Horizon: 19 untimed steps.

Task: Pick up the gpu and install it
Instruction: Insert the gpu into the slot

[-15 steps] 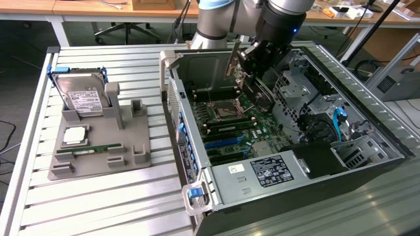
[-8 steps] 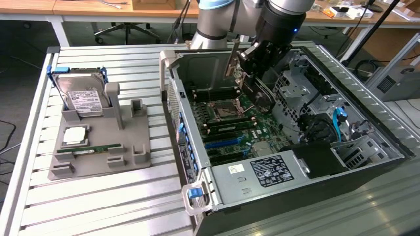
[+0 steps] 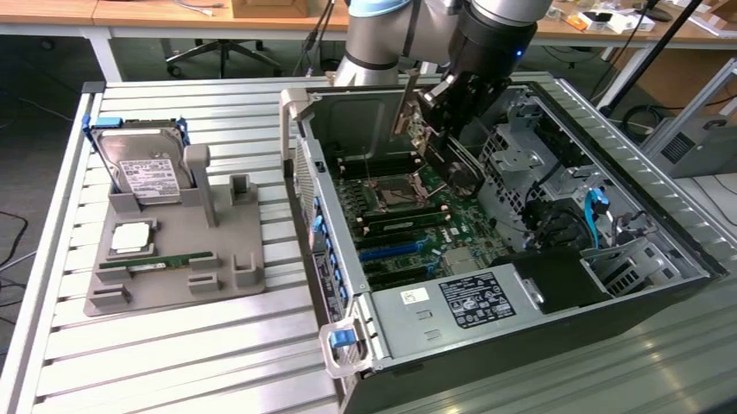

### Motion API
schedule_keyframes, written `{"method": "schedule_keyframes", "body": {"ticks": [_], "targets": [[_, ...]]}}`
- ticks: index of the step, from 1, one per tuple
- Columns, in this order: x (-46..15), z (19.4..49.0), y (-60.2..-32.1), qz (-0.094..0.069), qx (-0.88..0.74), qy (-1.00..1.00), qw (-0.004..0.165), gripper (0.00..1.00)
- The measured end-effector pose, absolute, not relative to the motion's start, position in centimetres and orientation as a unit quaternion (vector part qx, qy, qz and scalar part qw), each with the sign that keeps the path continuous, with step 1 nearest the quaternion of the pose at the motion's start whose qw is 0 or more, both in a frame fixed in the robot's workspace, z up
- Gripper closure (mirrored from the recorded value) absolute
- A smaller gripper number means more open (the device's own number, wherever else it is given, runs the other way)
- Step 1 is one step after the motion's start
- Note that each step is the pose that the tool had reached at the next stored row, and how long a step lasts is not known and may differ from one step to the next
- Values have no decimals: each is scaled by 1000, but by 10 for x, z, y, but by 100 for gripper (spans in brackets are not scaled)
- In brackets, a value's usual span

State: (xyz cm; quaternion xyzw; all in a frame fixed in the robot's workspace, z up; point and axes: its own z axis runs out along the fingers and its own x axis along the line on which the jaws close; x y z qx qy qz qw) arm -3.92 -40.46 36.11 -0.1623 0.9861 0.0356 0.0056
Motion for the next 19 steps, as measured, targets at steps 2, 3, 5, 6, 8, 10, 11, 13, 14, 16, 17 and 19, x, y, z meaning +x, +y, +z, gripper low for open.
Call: {"method": "schedule_keyframes", "body": {"ticks": [2, 3, 5, 6, 8, 10, 11, 13, 14, 16, 17, 19], "targets": [[-39, 361, -405, 36, -165, 986, 5, 73], [-39, 361, -405, 36, -167, 985, 5, 73], [-39, 361, -405, 36, -171, 985, 5, 73], [-39, 361, -405, 36, -172, 984, 5, 73], [-39, 361, -405, 36, -180, 983, 5, 73], [-39, 361, -405, 36, -186, 982, 5, 73], [-39, 361, -405, 36, -188, 982, 5, 73], [-39, 361, -405, 36, -192, 981, 5, 73], [-39, 361, -405, 36, -193, 980, 4, 73], [-39, 361, -405, 36, -199, 979, 4, 73], [-39, 361, -405, 36, -201, 979, 4, 73], [-39, 361, -405, 36, -207, 978, 4, 73]]}}
